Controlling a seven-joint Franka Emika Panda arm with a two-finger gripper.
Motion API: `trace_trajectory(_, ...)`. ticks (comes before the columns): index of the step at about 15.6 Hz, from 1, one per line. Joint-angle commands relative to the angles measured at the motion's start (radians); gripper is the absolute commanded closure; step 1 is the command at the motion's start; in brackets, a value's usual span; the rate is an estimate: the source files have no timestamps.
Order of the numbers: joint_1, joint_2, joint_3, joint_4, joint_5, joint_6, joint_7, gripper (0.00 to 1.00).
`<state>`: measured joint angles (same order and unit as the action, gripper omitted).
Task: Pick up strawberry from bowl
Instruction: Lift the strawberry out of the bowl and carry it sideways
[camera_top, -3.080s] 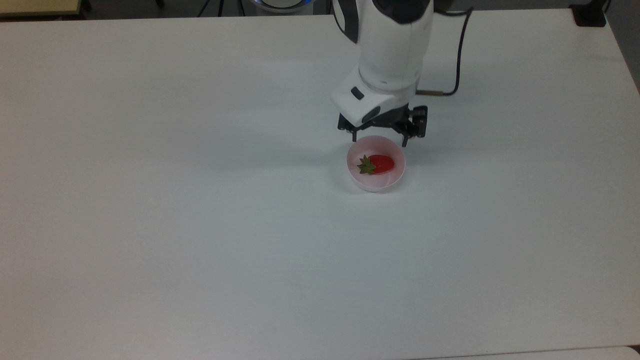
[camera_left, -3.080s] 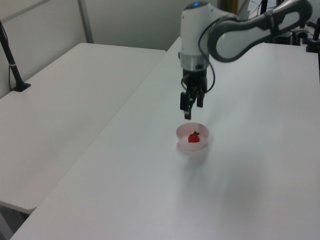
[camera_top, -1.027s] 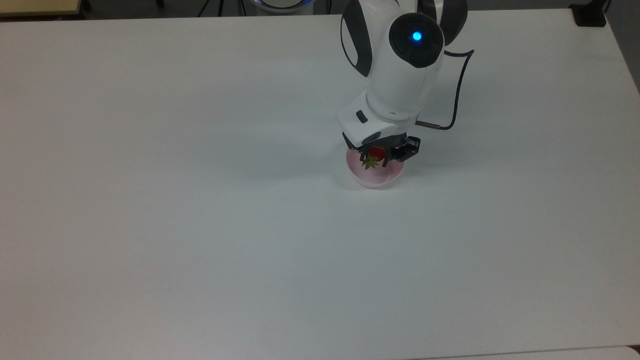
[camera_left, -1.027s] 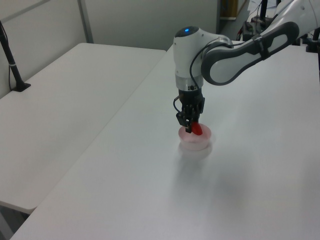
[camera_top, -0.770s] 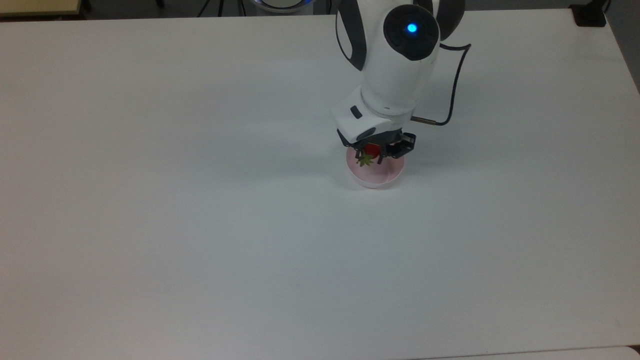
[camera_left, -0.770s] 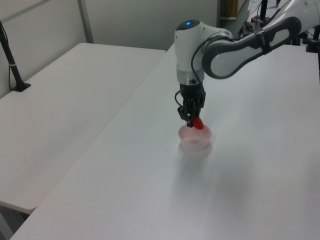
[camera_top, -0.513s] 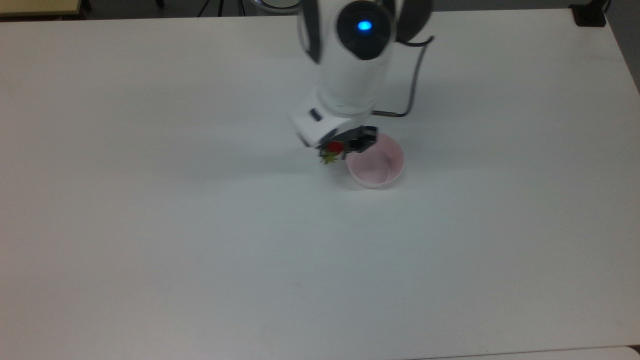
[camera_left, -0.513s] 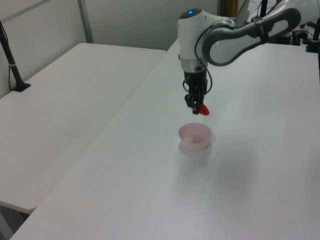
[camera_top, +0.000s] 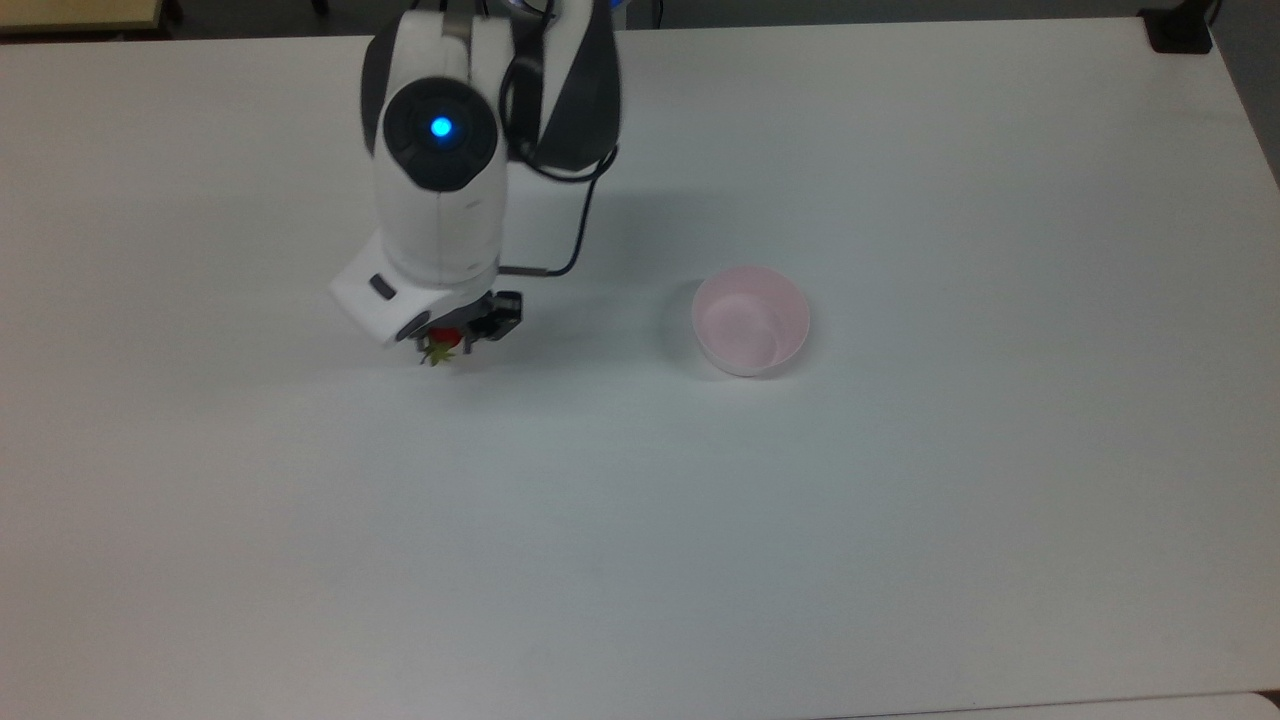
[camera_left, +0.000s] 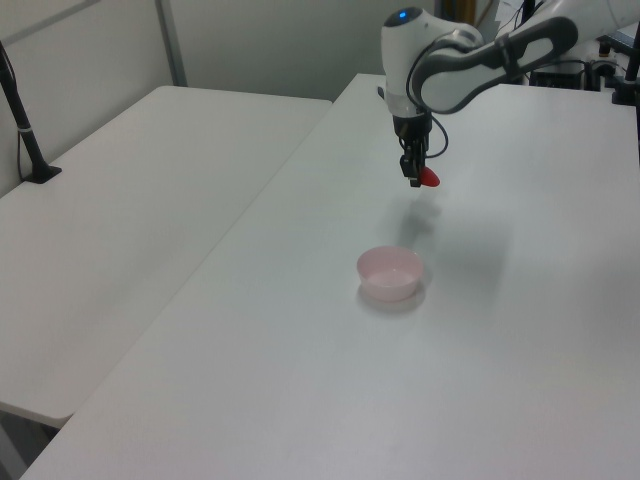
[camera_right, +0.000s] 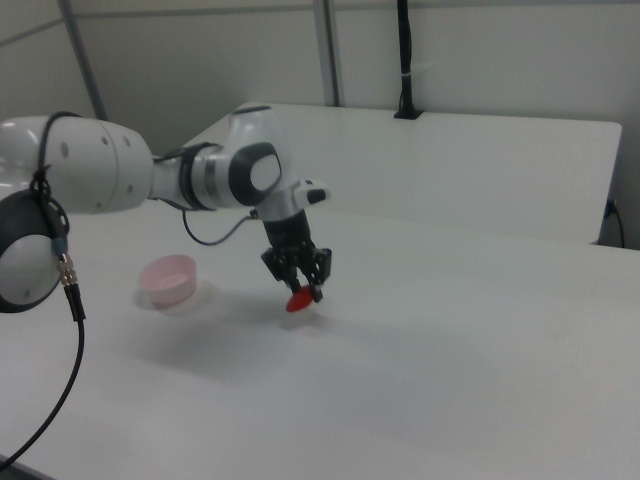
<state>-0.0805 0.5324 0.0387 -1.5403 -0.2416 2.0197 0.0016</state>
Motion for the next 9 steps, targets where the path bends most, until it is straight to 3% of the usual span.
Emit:
trace_trajectory(1,-0.022,0.014,0.000,-0.044,-0.056,0.071,-0.009,0.60)
trace_trajectory(3,-0.031,-0.005,0.000,-0.041,-0.054,0.060,-0.012,0.33)
trace_trajectory(4,-0.033,-0.023,0.001,-0.040,-0.050,0.057,-0.008,0.03)
trace_trajectory(9,-0.010,-0.162,0.013,-0.032,-0.016,-0.091,0.003,0.00)
